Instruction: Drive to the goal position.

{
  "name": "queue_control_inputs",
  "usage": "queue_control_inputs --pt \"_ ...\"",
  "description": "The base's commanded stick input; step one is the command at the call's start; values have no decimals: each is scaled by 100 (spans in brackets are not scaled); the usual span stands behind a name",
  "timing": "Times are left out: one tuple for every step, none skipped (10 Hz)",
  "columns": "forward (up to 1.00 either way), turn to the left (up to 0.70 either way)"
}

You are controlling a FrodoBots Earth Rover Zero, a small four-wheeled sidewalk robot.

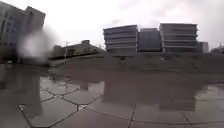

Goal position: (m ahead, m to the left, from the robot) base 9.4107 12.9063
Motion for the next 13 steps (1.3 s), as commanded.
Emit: queue_control_inputs --pt "70 3" --pt "70 16" --pt "70 35" --pt "70 25" --pt "70 0" --pt "70 0" --pt "70 0" --pt "70 0" --pt "70 0" --pt "70 0" --pt "70 0" --pt "70 0" --pt "70 0"
